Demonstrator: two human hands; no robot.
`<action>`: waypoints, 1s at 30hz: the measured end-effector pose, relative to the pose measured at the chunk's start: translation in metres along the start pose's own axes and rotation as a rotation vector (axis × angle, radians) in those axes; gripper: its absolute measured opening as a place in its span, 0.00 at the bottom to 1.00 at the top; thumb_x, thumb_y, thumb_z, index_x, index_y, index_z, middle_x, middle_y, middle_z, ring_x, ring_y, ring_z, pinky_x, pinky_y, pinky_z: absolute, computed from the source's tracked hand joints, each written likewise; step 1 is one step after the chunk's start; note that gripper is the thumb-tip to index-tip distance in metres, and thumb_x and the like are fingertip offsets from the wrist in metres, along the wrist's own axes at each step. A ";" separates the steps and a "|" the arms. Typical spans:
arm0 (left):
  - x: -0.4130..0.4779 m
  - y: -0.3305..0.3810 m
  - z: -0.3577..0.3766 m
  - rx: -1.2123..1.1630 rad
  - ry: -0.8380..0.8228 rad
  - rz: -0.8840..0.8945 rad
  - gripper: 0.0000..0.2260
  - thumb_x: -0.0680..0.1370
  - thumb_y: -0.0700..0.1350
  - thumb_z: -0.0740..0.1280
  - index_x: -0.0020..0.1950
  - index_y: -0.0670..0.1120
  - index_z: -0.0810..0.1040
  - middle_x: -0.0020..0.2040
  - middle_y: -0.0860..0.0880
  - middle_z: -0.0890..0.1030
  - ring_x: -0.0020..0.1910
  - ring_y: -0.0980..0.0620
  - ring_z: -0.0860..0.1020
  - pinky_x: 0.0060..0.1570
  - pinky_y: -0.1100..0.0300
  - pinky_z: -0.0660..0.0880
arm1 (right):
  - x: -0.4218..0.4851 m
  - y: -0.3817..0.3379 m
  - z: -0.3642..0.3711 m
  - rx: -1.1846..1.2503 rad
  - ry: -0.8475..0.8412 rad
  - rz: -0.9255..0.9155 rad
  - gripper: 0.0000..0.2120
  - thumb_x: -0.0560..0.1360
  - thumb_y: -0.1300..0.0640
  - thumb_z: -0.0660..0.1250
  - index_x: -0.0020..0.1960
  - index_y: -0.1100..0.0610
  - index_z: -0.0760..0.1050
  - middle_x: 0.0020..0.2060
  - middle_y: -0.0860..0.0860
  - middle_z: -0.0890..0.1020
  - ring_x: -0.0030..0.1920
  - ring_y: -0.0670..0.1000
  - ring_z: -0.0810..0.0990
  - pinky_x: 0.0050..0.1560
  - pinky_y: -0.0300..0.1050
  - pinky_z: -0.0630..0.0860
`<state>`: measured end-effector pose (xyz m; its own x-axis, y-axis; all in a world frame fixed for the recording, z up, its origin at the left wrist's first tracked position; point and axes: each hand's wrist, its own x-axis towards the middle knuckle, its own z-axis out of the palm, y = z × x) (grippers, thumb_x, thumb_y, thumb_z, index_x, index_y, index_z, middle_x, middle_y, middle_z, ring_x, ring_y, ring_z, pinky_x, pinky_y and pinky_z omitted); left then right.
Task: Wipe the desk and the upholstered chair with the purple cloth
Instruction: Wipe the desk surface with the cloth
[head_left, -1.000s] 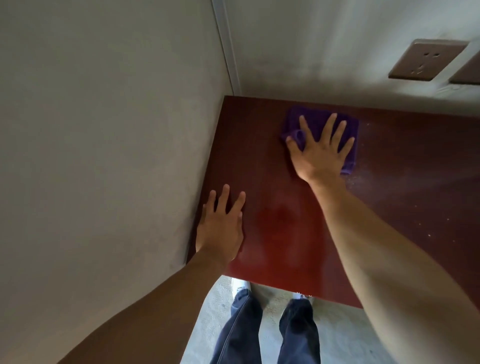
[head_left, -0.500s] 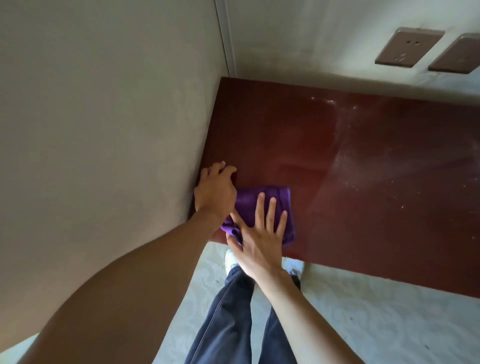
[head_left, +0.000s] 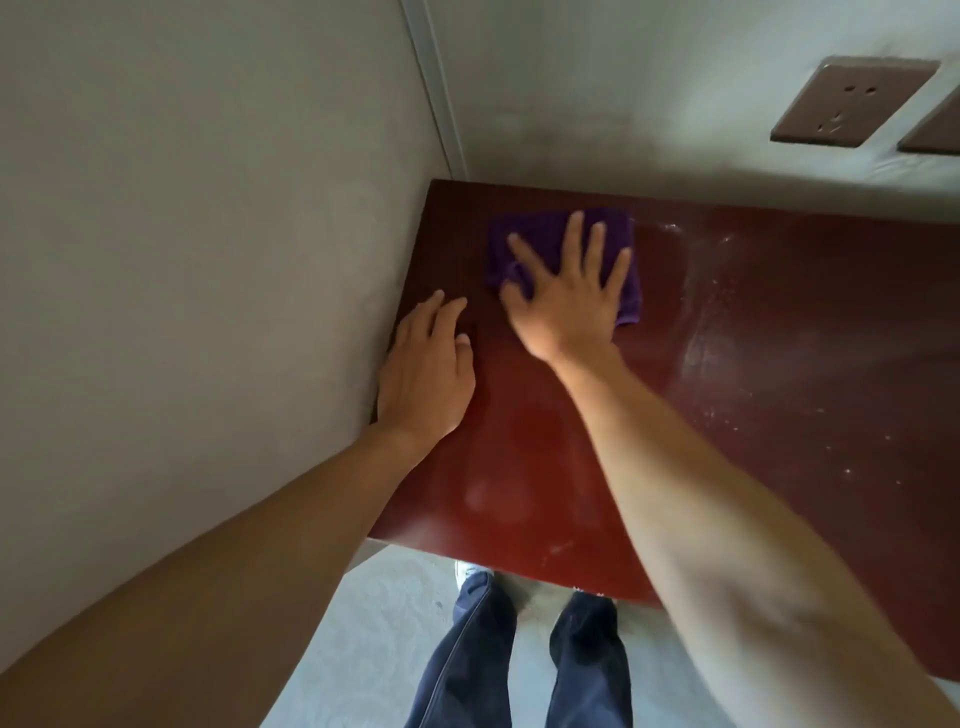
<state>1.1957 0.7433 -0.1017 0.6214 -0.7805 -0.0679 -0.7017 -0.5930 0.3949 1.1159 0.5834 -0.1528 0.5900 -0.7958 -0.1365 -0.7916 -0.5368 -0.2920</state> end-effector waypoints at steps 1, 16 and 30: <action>0.003 0.006 0.006 0.012 -0.030 0.006 0.21 0.83 0.45 0.59 0.76 0.46 0.68 0.78 0.44 0.66 0.77 0.43 0.63 0.75 0.48 0.63 | 0.015 0.024 -0.009 -0.021 0.020 0.061 0.32 0.74 0.31 0.48 0.79 0.32 0.57 0.83 0.58 0.48 0.83 0.64 0.44 0.77 0.71 0.39; 0.032 0.068 0.042 0.118 -0.338 0.027 0.23 0.83 0.46 0.56 0.78 0.60 0.64 0.82 0.50 0.56 0.80 0.41 0.53 0.76 0.36 0.56 | -0.134 0.104 -0.024 -0.028 -0.015 0.111 0.31 0.74 0.37 0.58 0.78 0.33 0.62 0.83 0.58 0.52 0.82 0.66 0.49 0.78 0.71 0.49; -0.021 0.055 0.013 0.100 -0.461 -0.008 0.25 0.83 0.43 0.56 0.79 0.58 0.62 0.83 0.49 0.53 0.81 0.41 0.49 0.76 0.36 0.56 | -0.284 0.034 0.018 0.012 -0.109 -0.104 0.29 0.75 0.36 0.62 0.76 0.31 0.63 0.84 0.55 0.49 0.83 0.62 0.47 0.78 0.70 0.52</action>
<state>1.1392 0.7243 -0.0901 0.4233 -0.7691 -0.4788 -0.7421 -0.5975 0.3038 0.9243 0.7967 -0.1411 0.6830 -0.7005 -0.2067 -0.7237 -0.6108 -0.3212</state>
